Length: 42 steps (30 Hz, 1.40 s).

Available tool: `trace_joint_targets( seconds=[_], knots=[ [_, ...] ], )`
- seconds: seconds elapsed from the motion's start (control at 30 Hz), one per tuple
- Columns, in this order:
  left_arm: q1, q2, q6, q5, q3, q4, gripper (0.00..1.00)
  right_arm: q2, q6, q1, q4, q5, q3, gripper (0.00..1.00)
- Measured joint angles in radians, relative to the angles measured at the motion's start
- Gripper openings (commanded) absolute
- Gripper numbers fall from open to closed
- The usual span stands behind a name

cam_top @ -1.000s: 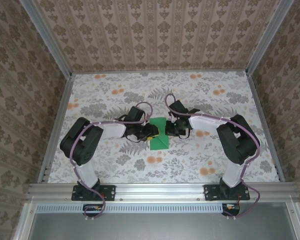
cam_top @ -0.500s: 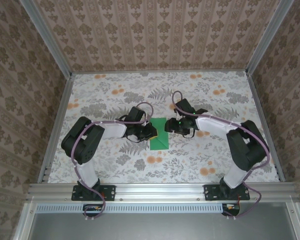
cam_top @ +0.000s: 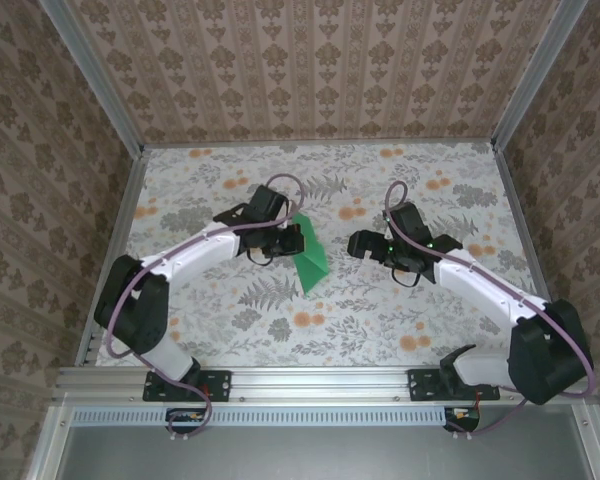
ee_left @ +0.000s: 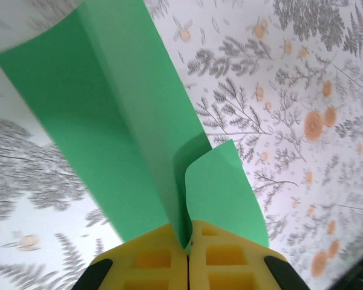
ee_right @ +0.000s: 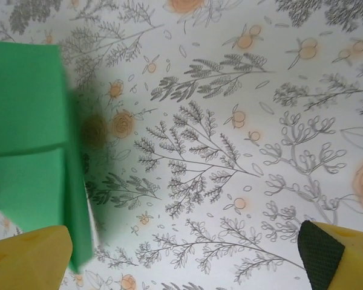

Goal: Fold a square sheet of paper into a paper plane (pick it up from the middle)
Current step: Turn over the paper at the center of the table.

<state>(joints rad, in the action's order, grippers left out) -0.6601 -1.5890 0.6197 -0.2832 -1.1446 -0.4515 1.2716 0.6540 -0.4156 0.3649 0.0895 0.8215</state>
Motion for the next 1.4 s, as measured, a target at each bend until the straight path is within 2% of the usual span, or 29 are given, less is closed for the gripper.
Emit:
trace_joint_targets(
  seconds=[0.17, 0.3, 0.53, 0.67, 0.83, 1.03, 1.13, 1.4],
  knots=[
    [-0.042, 0.018, -0.113, 0.248, -0.165, -0.259, 0.07, -0.084, 0.001, 0.013, 0.001, -0.049, -0.058, 1.00],
    [-0.085, -0.024, -0.155, 0.441, -0.267, -0.413, 0.07, -0.129, 0.002, 0.025, 0.006, -0.083, -0.080, 1.00],
    [-0.177, -0.317, -0.148, 0.819, -0.492, -0.664, 0.07, -0.172, 0.006, 0.040, 0.022, -0.134, -0.102, 1.00],
    [-0.211, -0.510, -0.129, 0.945, -0.604, -0.753, 0.06, -0.193, 0.017, 0.059, 0.047, -0.172, -0.124, 1.00],
    [-0.246, -0.658, -0.118, 0.968, -0.693, -0.792, 0.06, -0.226, 0.035, 0.092, 0.099, -0.219, -0.140, 1.00],
    [-0.298, -0.731, -0.103, 0.905, -0.785, -0.798, 0.11, -0.240, 0.055, 0.133, 0.150, -0.248, -0.146, 1.00],
    [-0.314, -0.735, -0.096, 0.859, -0.793, -0.790, 0.18, -0.241, 0.062, 0.148, 0.167, -0.251, -0.152, 1.00],
    [-0.313, -0.731, -0.092, 0.678, -0.792, -0.729, 0.47, -0.241, 0.078, 0.176, 0.197, -0.251, -0.155, 1.00]
  ],
)
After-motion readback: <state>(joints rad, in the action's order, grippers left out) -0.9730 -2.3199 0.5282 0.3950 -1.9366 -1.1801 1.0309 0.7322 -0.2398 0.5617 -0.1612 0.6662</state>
